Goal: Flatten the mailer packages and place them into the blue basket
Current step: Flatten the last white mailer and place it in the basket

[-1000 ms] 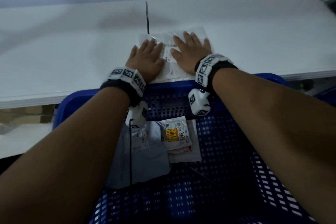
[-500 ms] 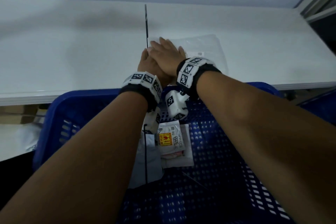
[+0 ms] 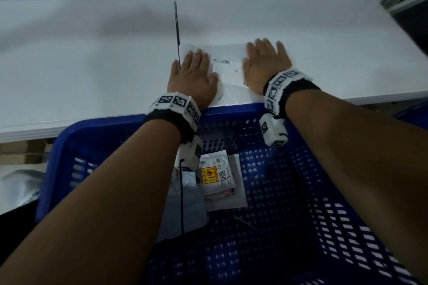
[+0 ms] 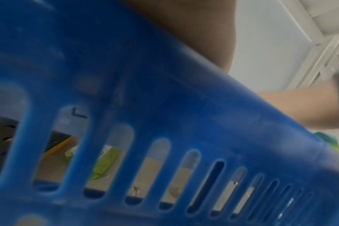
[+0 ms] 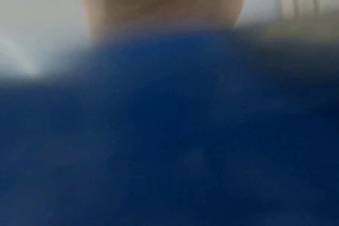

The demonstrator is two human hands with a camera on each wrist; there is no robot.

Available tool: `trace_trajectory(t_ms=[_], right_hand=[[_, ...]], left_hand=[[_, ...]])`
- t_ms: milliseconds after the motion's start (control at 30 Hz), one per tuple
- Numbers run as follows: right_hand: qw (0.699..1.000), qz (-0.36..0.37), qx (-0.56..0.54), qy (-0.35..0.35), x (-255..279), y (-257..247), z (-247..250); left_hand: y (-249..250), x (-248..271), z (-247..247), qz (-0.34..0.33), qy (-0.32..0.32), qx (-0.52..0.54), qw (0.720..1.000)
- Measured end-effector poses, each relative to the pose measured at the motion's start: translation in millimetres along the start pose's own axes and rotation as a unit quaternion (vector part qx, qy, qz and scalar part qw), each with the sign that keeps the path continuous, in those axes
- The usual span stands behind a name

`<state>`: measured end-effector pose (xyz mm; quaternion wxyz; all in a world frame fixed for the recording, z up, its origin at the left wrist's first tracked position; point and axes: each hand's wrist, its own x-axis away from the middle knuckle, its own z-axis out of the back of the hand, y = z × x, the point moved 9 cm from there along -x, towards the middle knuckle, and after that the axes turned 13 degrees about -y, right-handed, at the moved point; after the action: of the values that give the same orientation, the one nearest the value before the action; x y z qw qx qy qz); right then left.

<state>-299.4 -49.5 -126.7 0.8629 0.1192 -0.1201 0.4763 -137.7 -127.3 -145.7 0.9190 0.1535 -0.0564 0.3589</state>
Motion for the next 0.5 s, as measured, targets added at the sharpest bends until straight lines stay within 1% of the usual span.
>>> trace_trajectory(t_ms=[33,67,100,167,233,300,367,433,500], right_hand=[[1.000,0.001,0.002,0.007,3,-11,6],[1.000,0.021,-0.017,0.008,6,-28,9],[0.997,0.057,-0.053,0.004,10,-51,10],[0.982,0.126,-0.139,-0.013,21,-94,2],[0.970,0.136,-0.201,-0.015,26,-107,-4],[0.973,0.134,-0.189,-0.014,28,-98,-6],[0.982,0.130,-0.133,-0.017,27,-77,-9],[0.989,0.105,-0.104,-0.020,24,-41,-14],[0.992,0.070,-0.102,-0.024,21,-2,-18]], left_hand=[[1,0,0,0.001,0.001,0.001,1.000],[0,-1,2,0.003,0.001,0.002,1.000],[-1,-1,3,0.006,-0.002,0.001,1.000],[-2,0,3,0.007,-0.015,-0.024,1.000],[-1,0,3,0.002,-0.024,-0.044,0.999],[-2,0,3,0.004,-0.017,-0.028,0.999],[-3,-2,5,0.011,-0.006,-0.004,1.000],[-4,-3,6,0.014,-0.004,0.007,1.000],[-4,-4,5,0.008,-0.001,0.010,1.000]])
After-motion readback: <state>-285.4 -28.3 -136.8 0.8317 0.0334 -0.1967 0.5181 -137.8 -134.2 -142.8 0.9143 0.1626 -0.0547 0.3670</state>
